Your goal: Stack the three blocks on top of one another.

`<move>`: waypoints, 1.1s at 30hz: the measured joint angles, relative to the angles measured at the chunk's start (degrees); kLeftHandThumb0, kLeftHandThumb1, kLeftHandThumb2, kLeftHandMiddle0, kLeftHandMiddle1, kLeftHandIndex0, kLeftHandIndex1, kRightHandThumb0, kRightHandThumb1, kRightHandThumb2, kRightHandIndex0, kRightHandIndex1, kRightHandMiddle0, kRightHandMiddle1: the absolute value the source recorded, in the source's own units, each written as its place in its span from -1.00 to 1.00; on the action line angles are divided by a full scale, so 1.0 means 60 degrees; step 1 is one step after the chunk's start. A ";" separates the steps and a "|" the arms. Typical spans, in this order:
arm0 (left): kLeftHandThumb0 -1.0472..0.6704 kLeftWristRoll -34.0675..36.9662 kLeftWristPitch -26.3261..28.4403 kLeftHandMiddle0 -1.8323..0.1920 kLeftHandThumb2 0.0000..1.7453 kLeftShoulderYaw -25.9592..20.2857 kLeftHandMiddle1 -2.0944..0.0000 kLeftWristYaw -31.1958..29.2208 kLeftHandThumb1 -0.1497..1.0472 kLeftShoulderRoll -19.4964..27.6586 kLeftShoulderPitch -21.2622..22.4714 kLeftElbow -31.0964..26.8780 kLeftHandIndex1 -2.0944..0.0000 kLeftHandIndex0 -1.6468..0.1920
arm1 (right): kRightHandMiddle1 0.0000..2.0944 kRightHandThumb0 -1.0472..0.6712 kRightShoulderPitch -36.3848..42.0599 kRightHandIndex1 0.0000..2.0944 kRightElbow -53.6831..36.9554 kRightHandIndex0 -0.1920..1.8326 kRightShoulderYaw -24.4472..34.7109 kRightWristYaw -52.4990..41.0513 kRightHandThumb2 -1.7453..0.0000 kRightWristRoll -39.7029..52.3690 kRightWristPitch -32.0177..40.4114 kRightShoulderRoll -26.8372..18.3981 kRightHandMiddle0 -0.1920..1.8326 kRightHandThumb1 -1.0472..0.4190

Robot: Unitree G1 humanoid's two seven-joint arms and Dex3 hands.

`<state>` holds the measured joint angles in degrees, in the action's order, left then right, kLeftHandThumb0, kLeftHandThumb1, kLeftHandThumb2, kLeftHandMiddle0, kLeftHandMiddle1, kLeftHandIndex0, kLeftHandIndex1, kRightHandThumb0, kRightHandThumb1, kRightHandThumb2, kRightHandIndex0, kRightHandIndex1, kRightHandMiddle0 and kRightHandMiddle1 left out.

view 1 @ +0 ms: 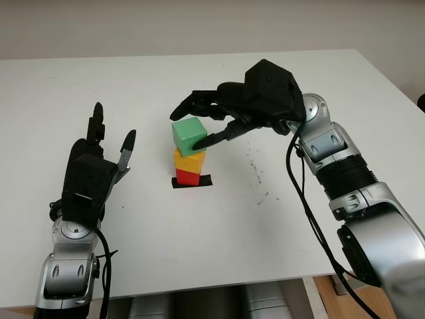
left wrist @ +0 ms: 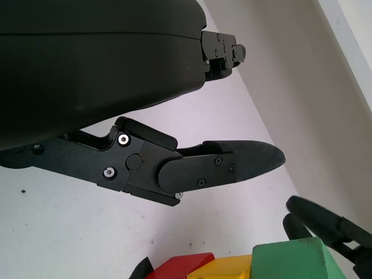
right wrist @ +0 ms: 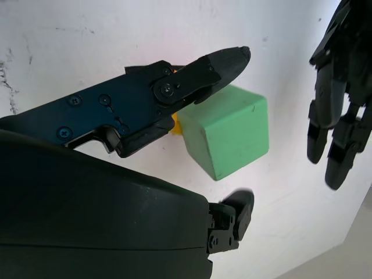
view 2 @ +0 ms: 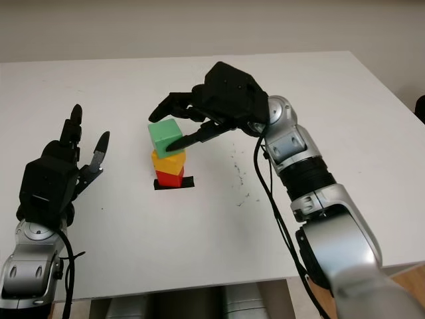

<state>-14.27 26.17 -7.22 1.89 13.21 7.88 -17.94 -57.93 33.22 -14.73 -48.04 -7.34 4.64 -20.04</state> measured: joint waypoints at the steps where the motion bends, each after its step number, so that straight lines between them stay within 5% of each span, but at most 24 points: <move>1: -0.60 0.0004 0.0000 0.93 -0.41 0.0000 0.95 -0.0001 1.00 0.0000 -0.0001 0.0000 0.94 0.85 | -0.95 -0.76 0.0000 -0.99 -0.0068 -0.99 0.0000 -0.0111 0.94 0.0032 0.0000 -0.0043 -0.99 -0.78; 8: -0.61 0.0035 -0.0005 0.94 -0.40 -0.0026 0.95 -0.0026 1.00 0.0012 -0.0009 0.0000 0.95 0.85 | -1.00 -0.86 -0.0009 -1.00 -0.0770 -1.00 0.0211 -0.0642 0.92 0.0209 0.0046 -0.0480 -1.00 -0.84; 11: -0.61 -0.0021 -0.0012 0.95 -0.38 -0.0051 0.95 -0.0023 1.00 0.0035 -0.0019 0.0000 0.95 0.85 | -1.00 -0.88 0.0018 -1.00 -0.1456 -1.00 0.0757 -0.0379 0.86 0.0777 0.0962 -0.0505 -1.00 -0.94; 16: -0.63 -0.0055 -0.0004 0.92 -0.37 -0.0214 0.94 0.0021 1.00 0.0157 -0.0037 0.0000 0.95 0.86 | -1.00 -0.81 0.0634 -1.00 -0.2165 -1.00 0.1910 0.1282 0.23 0.1472 0.1243 -0.0254 -1.00 -1.00; 22: -0.63 -0.0015 -0.0083 0.88 -0.36 -0.0560 0.93 0.0104 1.00 0.0264 -0.0037 0.0001 0.94 0.84 | -1.00 -0.77 0.1419 -1.00 -0.2194 -1.00 0.2915 0.2857 0.16 0.2184 0.1698 0.0093 -1.00 -1.00; 33: -0.58 0.0721 -0.0981 0.93 -0.32 -0.1173 0.96 0.0082 1.00 0.0418 0.0101 0.0439 0.96 0.89 | -1.00 -0.80 0.2221 -1.00 -0.1004 -1.00 0.3345 0.4180 0.11 0.2394 0.1164 0.0479 -1.00 -1.00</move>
<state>-9.94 20.29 -14.25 2.38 15.72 8.49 -15.31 -44.60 27.19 5.34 -22.96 7.02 11.63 -17.17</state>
